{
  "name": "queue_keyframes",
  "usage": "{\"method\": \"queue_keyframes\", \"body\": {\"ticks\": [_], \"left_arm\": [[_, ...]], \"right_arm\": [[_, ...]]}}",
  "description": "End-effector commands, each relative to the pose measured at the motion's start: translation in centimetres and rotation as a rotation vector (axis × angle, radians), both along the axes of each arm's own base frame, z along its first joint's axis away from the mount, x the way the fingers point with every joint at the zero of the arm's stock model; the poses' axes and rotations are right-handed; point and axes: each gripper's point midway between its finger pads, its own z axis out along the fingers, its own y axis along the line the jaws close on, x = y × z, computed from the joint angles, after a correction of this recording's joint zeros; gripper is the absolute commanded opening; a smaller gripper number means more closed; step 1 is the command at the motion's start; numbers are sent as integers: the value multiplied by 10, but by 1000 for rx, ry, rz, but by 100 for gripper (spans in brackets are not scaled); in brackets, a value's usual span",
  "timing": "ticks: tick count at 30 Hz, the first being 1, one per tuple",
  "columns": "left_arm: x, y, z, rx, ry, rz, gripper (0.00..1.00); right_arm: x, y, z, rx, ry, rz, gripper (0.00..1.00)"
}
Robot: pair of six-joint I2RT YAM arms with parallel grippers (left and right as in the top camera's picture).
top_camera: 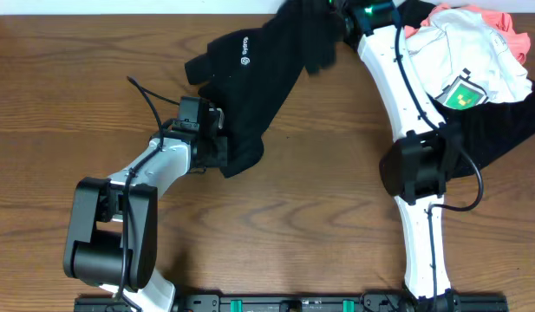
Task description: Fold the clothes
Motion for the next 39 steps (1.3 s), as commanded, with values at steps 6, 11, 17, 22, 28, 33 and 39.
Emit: {"method": "queue_keyframes", "body": {"ticks": [6,11,17,22,28,33,39], "left_arm": [[-2,5,-7,28,12,5,6],[-3,8,-8,40,16,12,6],[-2,11,-8,57,13,27,6],[-2,11,-7,56,12,27,6],[-2,11,-7,55,13,29,6],[-2,11,-7,55,12,29,6],[-2,11,-7,55,12,29,6]], "right_arm": [[-28,-20,-18,-47,160,-51,99],[-63,-33,-59,-124,366,-43,96],[-82,-37,-111,-228,487,26,91],[-74,-30,-143,-210,466,48,87],[-58,-22,-164,-185,376,72,80],[-45,-14,-172,-159,289,78,80],[-44,-3,-193,-157,267,94,78]]}}
